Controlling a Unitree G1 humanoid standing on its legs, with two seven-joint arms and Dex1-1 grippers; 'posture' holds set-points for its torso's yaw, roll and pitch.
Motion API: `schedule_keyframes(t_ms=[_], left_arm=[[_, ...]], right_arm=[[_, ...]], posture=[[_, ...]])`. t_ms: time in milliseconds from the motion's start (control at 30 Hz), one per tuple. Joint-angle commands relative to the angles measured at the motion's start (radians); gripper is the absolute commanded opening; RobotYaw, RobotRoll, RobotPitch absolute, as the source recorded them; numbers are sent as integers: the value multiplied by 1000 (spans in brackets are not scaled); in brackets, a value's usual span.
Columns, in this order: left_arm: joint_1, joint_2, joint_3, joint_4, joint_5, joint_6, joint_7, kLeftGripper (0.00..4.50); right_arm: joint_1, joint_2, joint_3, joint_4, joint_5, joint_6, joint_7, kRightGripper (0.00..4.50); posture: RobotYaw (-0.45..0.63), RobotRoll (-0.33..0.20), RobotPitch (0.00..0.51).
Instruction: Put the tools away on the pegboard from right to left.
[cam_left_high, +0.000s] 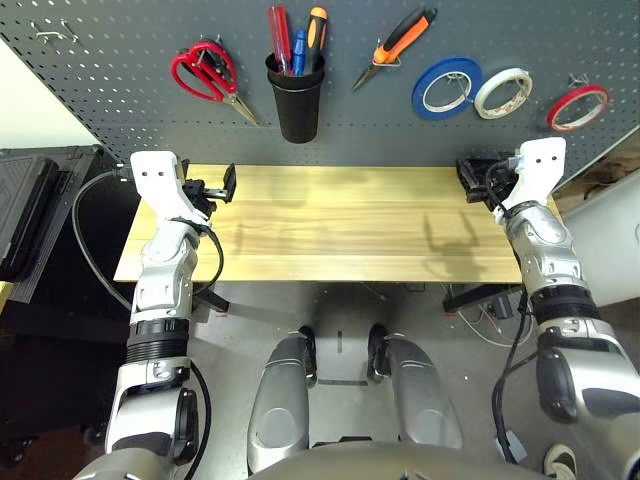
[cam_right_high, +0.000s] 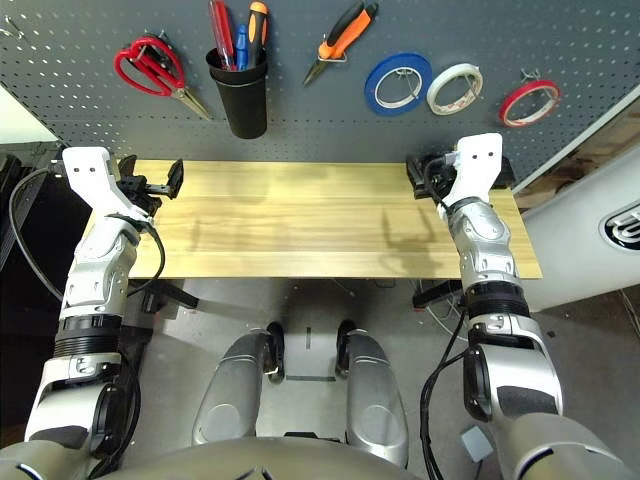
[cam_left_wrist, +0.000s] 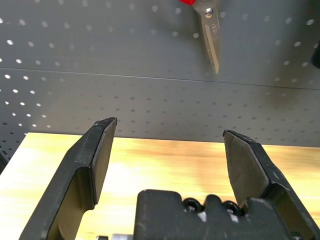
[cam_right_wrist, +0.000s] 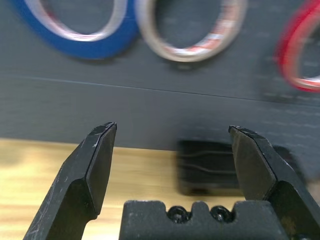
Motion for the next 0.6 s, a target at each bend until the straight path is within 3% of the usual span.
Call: schedule_keyframes(t_ms=[33,333,600], left_arm=[[17,-5,24,68,1,-40,22,4443],[-75,7,39,261,15,-180,54,4443],[-126,17,43,335,14,-229,80,4443]], right_arm=[[-5,-7,-27,57,-15,-41,-73,4500],[-14,-37,-18,130,4,-53,28,4500],[-3,-31,-10,127,-3,-48,59,4500]], posture=[[-53,0,193],[-58,0,199],[-63,0,198]])
